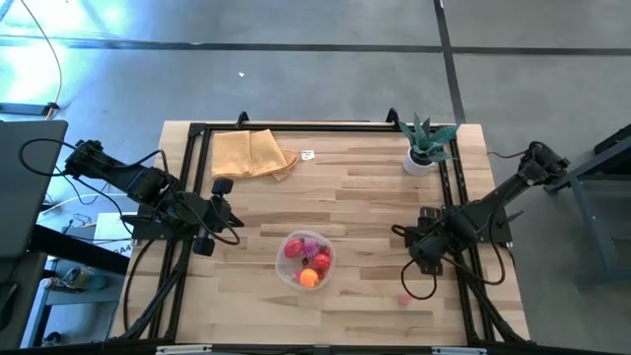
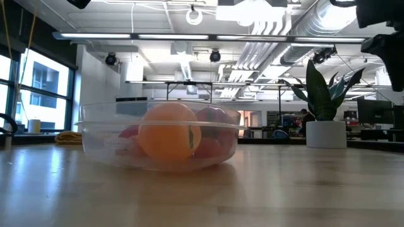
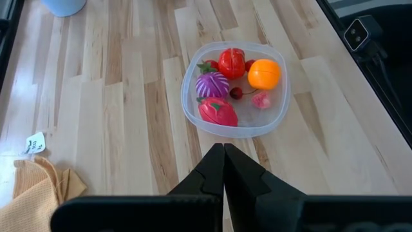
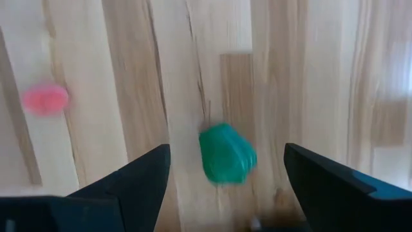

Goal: Pick and placing Produce into tupperware
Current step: Put the bell pepper into the bin

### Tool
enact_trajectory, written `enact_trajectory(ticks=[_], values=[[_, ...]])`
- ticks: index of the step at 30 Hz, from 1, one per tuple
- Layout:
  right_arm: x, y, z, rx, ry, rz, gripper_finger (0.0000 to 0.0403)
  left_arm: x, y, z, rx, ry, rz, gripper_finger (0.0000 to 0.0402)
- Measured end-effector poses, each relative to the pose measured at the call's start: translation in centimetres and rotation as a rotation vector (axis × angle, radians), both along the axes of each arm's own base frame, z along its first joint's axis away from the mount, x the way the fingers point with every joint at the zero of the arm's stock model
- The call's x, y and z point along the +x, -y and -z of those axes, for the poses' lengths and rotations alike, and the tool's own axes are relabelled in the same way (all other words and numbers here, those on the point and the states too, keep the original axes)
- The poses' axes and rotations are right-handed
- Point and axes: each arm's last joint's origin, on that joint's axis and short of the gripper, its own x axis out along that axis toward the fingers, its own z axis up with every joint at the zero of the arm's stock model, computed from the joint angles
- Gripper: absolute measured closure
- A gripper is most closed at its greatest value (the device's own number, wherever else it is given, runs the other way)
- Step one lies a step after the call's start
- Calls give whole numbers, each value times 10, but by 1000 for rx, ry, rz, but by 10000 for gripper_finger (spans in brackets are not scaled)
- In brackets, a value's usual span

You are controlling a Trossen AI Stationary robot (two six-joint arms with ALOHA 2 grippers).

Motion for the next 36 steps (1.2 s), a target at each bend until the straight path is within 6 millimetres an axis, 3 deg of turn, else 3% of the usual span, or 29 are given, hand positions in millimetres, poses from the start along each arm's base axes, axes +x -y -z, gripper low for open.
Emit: enact_trajectory(ticks=[18, 36], values=[[-17, 11, 53, 18, -147, 28, 107, 0, 0, 0, 0, 0, 0, 401], [-4, 24, 59, 46, -164, 23, 107, 0, 0, 0, 0, 0, 0, 401]])
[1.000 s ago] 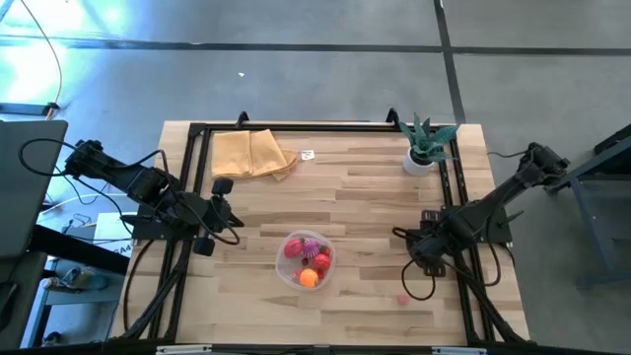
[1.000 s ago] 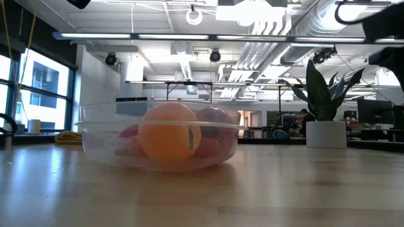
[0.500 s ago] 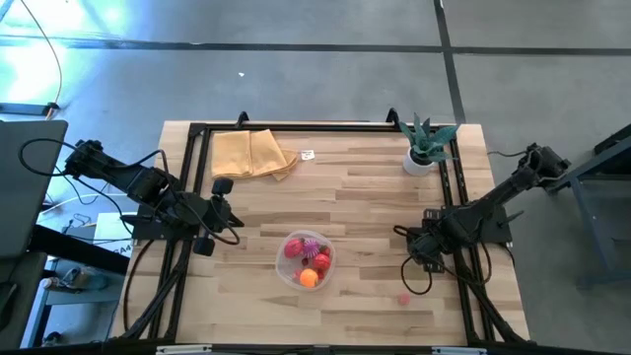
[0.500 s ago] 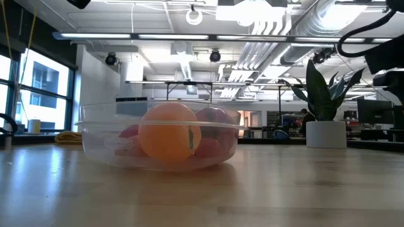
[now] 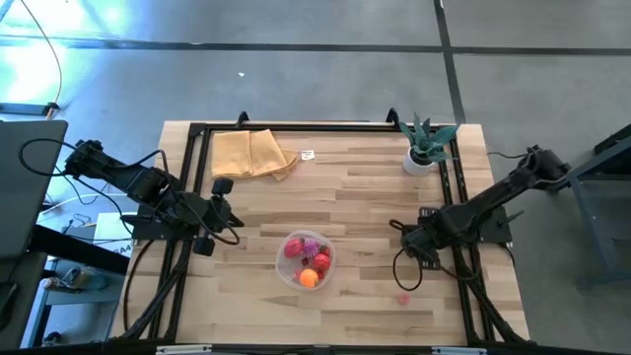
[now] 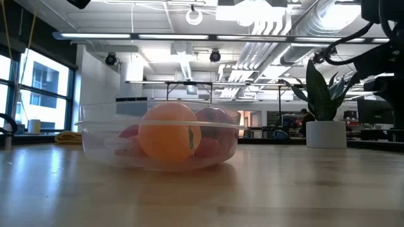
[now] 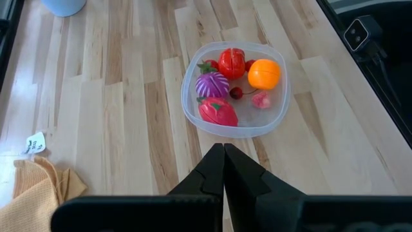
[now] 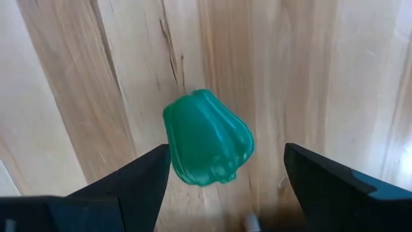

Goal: Pick and placing Produce into tupperware
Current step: Put the bell pepper into the bin

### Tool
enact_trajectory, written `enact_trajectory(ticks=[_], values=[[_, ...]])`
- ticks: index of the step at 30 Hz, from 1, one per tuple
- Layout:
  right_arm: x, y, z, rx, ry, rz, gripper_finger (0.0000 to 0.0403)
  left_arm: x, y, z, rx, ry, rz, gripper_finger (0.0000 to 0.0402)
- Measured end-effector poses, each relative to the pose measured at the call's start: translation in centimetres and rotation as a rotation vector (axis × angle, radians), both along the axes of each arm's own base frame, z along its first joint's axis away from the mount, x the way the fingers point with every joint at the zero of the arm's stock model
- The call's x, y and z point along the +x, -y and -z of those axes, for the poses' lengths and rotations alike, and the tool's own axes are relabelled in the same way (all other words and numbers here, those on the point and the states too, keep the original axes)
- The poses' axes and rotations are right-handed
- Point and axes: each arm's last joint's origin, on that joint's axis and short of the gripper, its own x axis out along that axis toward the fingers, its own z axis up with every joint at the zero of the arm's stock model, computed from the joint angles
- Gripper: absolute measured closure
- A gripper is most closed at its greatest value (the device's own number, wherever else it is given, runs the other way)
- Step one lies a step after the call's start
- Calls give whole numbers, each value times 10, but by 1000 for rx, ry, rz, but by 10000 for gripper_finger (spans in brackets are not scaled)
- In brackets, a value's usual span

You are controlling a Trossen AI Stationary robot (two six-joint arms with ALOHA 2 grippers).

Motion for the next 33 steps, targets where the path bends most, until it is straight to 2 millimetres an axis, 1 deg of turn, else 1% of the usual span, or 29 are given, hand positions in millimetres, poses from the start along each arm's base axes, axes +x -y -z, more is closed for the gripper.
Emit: enact_trajectory(ticks=[10, 20, 24, 29, 33], values=[[8, -5, 11, 21, -39, -24, 107, 0, 0, 0, 0, 0, 0, 401], [12, -8, 20, 31, -74, -5, 107, 0, 0, 0, 0, 0, 0, 401], [13, -5, 20, 33, -80, 21, 107, 0, 0, 0, 0, 0, 0, 401], [11, 0, 28, 56, -86, 46, 107, 0, 0, 0, 0, 0, 0, 401], [12, 2, 29, 57, -85, 53, 107, 0, 0, 0, 0, 0, 0, 401]])
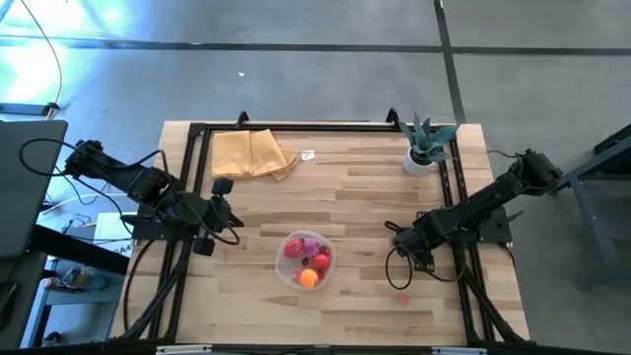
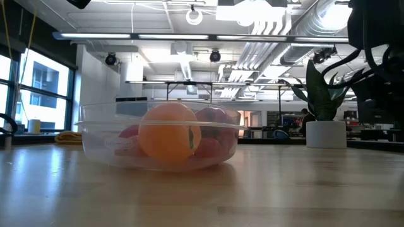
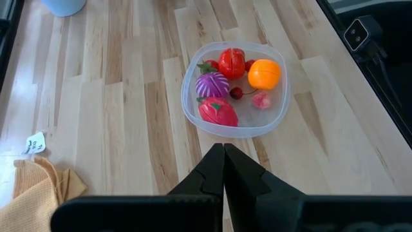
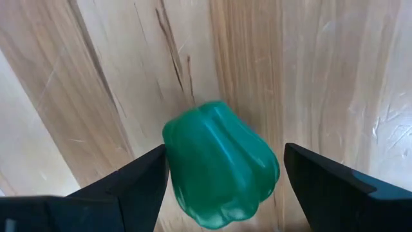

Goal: Pick and placing Produce into tupperware
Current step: Put the bell pepper into the bin

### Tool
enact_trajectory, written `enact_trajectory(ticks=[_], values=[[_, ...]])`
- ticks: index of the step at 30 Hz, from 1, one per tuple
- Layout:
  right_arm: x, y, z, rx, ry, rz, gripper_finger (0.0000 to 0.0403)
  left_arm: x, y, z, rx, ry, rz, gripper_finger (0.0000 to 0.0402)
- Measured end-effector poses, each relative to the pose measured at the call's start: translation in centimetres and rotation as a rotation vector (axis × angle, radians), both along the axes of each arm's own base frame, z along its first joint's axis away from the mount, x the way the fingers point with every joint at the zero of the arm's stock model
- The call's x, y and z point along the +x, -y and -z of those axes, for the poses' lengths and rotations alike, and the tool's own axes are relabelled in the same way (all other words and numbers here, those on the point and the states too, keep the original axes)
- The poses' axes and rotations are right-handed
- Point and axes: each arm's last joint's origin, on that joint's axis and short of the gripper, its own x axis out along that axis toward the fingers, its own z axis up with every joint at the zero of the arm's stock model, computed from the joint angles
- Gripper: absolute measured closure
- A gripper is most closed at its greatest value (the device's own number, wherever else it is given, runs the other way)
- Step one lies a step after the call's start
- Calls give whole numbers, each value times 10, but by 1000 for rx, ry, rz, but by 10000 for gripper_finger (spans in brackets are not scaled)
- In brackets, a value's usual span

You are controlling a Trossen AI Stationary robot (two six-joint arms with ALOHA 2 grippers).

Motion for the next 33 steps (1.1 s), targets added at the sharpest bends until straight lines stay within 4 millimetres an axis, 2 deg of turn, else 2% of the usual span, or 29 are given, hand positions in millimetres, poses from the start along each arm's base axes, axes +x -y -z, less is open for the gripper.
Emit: enact_trajectory(ticks=[21, 33], values=[[-2, -1, 0, 29, -31, 41, 108, 0, 0, 0, 0, 0, 0, 401], [-1, -1, 0, 38, -22, 42, 157, 0, 0, 0, 0, 0, 0, 401]])
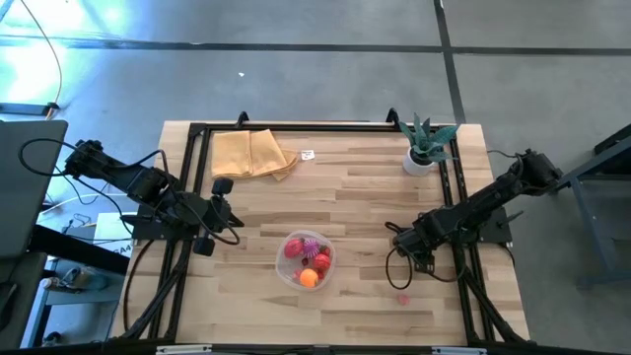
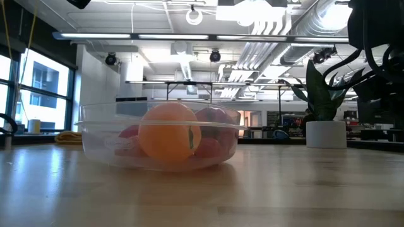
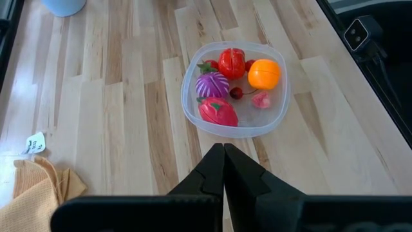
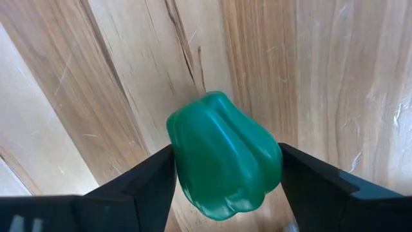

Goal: Pick and placing Produce into tupperware
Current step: Put the bell pepper into the bin

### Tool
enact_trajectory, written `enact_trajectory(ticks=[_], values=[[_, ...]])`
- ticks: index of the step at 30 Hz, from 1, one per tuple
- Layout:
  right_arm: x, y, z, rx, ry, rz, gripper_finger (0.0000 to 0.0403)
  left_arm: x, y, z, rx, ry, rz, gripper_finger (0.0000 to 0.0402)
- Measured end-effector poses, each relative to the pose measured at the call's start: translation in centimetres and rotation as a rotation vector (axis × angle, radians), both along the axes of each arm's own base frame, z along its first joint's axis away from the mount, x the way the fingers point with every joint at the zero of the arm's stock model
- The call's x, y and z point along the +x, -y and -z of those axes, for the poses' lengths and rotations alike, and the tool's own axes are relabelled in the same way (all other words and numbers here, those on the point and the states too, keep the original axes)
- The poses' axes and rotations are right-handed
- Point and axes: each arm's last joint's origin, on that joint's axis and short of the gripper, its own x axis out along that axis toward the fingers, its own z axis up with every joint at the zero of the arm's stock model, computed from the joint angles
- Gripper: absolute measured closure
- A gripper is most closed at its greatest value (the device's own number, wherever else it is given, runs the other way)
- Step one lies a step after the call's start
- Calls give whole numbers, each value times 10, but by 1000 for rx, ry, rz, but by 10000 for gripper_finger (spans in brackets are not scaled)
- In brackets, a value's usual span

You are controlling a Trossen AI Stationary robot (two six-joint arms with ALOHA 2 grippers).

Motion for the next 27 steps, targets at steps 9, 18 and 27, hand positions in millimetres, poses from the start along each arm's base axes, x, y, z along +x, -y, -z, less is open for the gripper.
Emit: enact_trajectory(ticks=[9, 18, 27], values=[[0, 0, 0, 4, 2, 1, 157, 0, 0, 0, 0, 0, 0, 401], [4, -5, -8, -11, 19, -3, 158, 0, 0, 0, 0, 0, 0, 401], [23, -10, -39, -89, 141, -38, 158, 0, 0, 0, 0, 0, 0, 401]])
